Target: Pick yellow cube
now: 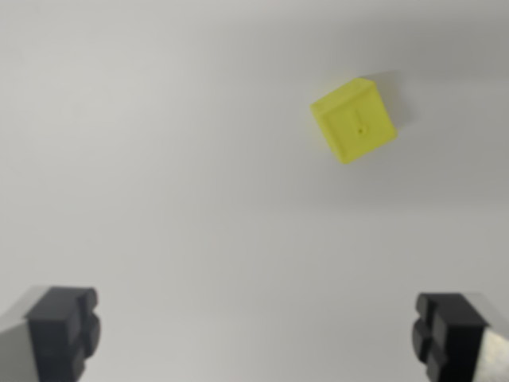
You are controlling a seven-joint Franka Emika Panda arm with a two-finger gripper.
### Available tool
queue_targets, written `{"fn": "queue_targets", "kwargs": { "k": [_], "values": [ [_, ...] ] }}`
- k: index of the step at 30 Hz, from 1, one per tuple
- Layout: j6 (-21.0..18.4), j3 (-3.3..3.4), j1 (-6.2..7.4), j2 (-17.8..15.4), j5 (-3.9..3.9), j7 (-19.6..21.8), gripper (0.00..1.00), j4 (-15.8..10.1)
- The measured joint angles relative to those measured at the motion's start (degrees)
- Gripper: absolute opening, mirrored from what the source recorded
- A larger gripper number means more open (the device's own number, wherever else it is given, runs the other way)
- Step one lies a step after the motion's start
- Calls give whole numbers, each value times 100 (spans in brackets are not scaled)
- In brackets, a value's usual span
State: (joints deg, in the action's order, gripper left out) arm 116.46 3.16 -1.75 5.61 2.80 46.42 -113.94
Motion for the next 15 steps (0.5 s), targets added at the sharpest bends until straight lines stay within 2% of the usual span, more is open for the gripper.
{"fn": "queue_targets", "kwargs": {
  "k": [7, 15],
  "values": [
    [47, 0, -19, 6, 0, -99, 100, -26],
    [344, 1, -101, 108, -6, -426, 100, -189]
  ]
}}
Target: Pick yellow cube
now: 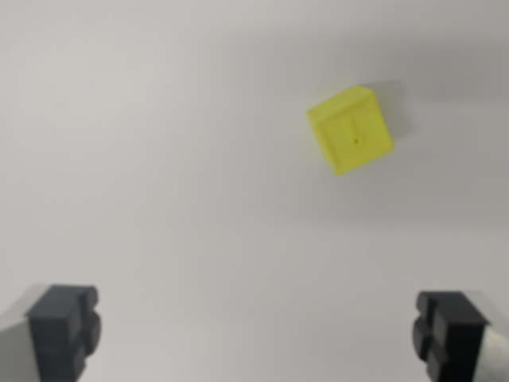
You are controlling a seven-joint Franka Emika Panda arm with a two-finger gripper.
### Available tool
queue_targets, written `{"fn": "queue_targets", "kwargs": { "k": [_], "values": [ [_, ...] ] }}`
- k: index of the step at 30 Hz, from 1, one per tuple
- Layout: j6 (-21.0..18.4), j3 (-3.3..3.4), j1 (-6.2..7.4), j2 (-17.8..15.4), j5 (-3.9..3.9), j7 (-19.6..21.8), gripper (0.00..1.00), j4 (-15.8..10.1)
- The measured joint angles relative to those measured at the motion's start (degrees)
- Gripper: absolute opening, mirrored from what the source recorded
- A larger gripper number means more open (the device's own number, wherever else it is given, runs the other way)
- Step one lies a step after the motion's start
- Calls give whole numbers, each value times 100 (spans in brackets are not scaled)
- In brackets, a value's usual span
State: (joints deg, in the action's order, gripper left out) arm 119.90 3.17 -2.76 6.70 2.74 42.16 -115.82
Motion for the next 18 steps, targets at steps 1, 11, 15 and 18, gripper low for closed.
{"fn": "queue_targets", "kwargs": {
  "k": [1, 11, 15, 18],
  "values": [
    [39, 0, -11, 15, -2, -42, 100, -19],
    [404, 0, -109, 171, -19, -438, 100, -192],
    [557, 0, -150, 246, -29, -609, 100, -257],
    [670, 0, -182, 305, -38, -738, 100, -300]
  ]
}}
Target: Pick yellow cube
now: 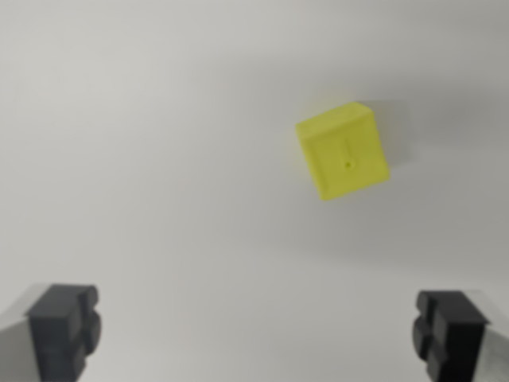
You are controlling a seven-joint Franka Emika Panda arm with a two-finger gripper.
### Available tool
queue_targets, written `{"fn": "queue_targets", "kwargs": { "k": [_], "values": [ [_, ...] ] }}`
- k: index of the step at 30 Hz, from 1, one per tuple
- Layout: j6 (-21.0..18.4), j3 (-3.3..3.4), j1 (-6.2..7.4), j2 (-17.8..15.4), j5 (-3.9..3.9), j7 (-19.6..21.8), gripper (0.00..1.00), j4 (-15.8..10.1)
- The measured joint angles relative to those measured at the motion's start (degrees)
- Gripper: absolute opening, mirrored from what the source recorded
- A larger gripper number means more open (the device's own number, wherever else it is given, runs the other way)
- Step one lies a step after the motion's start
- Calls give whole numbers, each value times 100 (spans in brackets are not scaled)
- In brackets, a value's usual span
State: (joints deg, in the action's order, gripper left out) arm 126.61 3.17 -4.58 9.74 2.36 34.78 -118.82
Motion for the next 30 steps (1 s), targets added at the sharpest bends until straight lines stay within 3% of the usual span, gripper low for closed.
{"fn": "queue_targets", "kwargs": {
  "k": [30],
  "values": [
    [1078, -1, -306, 714, -131, -1321, 100, -271]
  ]
}}
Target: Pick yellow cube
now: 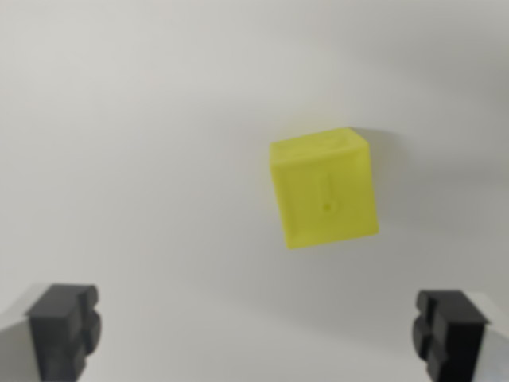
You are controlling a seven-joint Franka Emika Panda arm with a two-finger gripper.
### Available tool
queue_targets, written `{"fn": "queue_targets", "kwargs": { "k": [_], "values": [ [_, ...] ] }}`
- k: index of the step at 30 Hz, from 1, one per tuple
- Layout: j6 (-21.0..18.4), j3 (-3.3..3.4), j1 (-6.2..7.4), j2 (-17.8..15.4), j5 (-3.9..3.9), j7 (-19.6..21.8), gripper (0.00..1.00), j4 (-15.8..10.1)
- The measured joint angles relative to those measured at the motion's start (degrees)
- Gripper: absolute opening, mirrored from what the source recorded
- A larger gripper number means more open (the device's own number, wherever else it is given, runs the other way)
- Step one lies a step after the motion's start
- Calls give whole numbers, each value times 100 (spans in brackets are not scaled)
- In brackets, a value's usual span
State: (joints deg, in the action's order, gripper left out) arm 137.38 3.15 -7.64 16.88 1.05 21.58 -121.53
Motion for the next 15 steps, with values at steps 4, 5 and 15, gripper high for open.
{"fn": "queue_targets", "kwargs": {
  "k": [4, 5, 15],
  "values": [
    [136, -1, -40, 112, -26, -184, 100, -11],
    [170, -1, -50, 142, -33, -232, 100, -14],
    [495, -2, -149, 440, -106, -700, 100, -19]
  ]
}}
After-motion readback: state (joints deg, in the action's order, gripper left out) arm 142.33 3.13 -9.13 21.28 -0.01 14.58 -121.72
